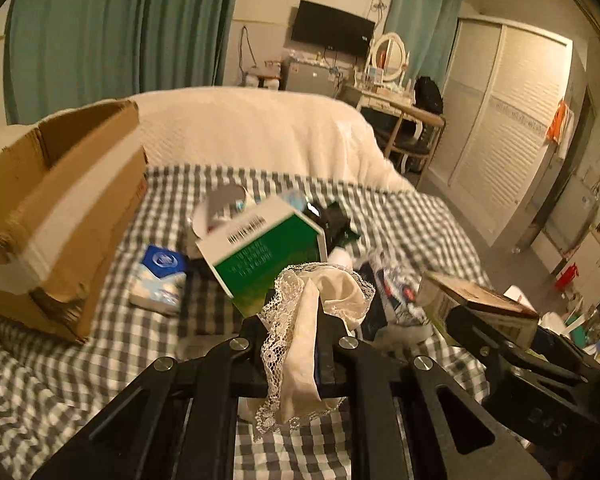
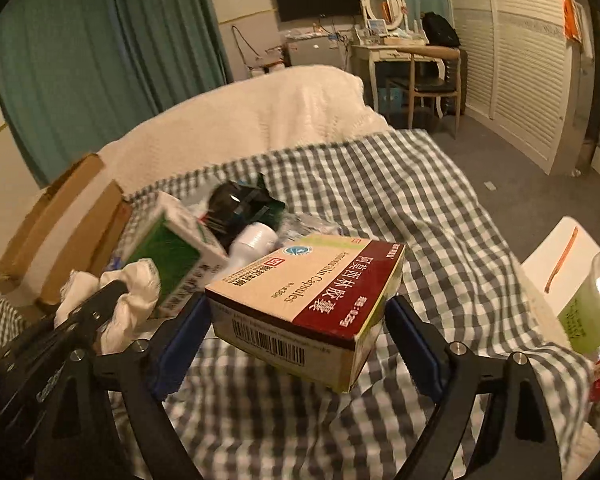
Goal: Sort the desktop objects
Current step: 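Carry the cloth and capsule box to the cardboard box and release both, then move both grippers back over the remaining items on the bed, then grasp the white capped tube with the left gripper while the right grasps the floral wipes pack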
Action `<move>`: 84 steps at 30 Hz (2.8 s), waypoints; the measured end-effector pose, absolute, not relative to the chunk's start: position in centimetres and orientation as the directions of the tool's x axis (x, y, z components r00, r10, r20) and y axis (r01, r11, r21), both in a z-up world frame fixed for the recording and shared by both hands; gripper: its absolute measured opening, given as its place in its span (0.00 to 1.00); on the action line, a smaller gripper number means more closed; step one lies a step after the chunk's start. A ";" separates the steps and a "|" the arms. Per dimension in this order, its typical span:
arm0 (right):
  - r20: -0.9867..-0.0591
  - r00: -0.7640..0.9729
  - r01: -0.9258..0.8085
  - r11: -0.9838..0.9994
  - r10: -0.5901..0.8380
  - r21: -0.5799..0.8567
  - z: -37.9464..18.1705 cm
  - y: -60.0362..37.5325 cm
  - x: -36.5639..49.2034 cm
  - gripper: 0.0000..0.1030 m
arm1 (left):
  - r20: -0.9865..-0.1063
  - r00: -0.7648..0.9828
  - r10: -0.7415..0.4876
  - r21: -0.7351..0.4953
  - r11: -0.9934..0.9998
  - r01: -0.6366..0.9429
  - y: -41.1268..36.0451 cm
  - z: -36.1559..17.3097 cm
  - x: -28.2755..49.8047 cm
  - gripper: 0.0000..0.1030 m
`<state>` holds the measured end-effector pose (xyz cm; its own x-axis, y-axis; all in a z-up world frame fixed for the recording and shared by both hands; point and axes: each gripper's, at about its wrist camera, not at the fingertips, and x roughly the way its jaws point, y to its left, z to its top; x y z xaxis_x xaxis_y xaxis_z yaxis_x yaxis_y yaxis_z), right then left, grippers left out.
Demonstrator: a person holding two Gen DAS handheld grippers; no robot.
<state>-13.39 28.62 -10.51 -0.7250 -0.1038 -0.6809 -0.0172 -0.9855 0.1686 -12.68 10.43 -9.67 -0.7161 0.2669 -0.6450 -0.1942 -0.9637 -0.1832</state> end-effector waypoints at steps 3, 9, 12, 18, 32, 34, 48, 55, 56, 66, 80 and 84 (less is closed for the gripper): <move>-0.659 -0.744 0.002 -0.987 -0.108 0.160 -8.0 27.3 -12.7 0.84 | -0.632 -0.725 0.273 -0.214 -0.961 -0.175 9.3 -8.1 -12.6 0.12; -0.638 -0.758 0.064 -0.989 -0.134 0.131 -4.5 23.7 -11.7 0.80 | -0.605 -0.751 0.265 -0.246 -0.959 -0.141 6.2 -5.3 -12.7 0.12; -0.622 -0.769 0.103 -0.988 -0.152 0.113 -2.8 21.8 -11.5 0.79 | -0.592 -0.765 0.252 -0.263 -0.958 -0.112 4.0 -4.3 -13.2 0.12; -0.580 -0.777 0.215 -0.969 -0.245 0.121 1.0 16.9 -12.3 0.79 | -0.572 -0.792 0.211 -0.290 -0.956 -0.045 -1.2 -1.9 -15.4 0.12; -0.542 -0.663 0.468 -0.851 -0.517 0.240 3.6 0.3 -22.3 0.79 | -0.582 -0.813 0.000 -0.253 -0.950 0.181 -16.9 -1.9 -23.4 0.12; -0.561 -0.636 0.481 -0.841 -0.530 0.249 2.5 -1.6 -23.6 0.79 | -0.609 -0.793 0.003 -0.250 -0.950 0.189 -17.8 -3.7 -24.0 0.12; -0.571 -0.634 0.446 -0.850 -0.521 0.281 0.6 -1.6 -25.9 0.93 | -0.620 -0.785 -0.020 -0.238 -0.948 0.212 -17.3 -4.6 -22.0 0.89; -0.542 -0.731 0.366 -0.909 -0.414 0.200 4.5 6.6 -21.7 0.93 | -0.591 -0.806 0.024 -0.176 -0.979 0.100 -10.2 -0.6 -17.7 0.95; -0.542 -0.743 0.350 -0.918 -0.393 0.185 4.8 7.8 -20.9 0.93 | -0.598 -0.800 0.045 -0.171 -0.983 0.072 -8.8 -0.6 -17.3 0.95; -0.615 -0.756 0.153 -0.974 -0.224 0.167 -1.1 20.6 -14.1 0.93 | -0.740 -0.660 0.128 -0.176 -0.984 0.007 2.1 -8.5 -13.2 0.96; -0.695 -0.713 0.010 -0.992 -0.095 0.125 -13.6 28.4 -14.2 0.93 | -0.827 -0.557 0.071 -0.135 -0.988 0.073 6.6 -19.5 -12.6 0.96; -0.708 -0.699 0.014 -0.991 -0.104 0.132 -15.9 28.4 -15.8 0.93 | -0.836 -0.543 0.080 -0.158 -0.982 0.099 6.2 -21.2 -13.2 0.96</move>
<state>-15.77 28.44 -15.86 -0.6987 -0.1038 -0.7078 0.0138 -0.9912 0.1317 -13.20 6.21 -21.24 -0.5428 0.0799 -0.8361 0.0994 -0.9824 -0.1584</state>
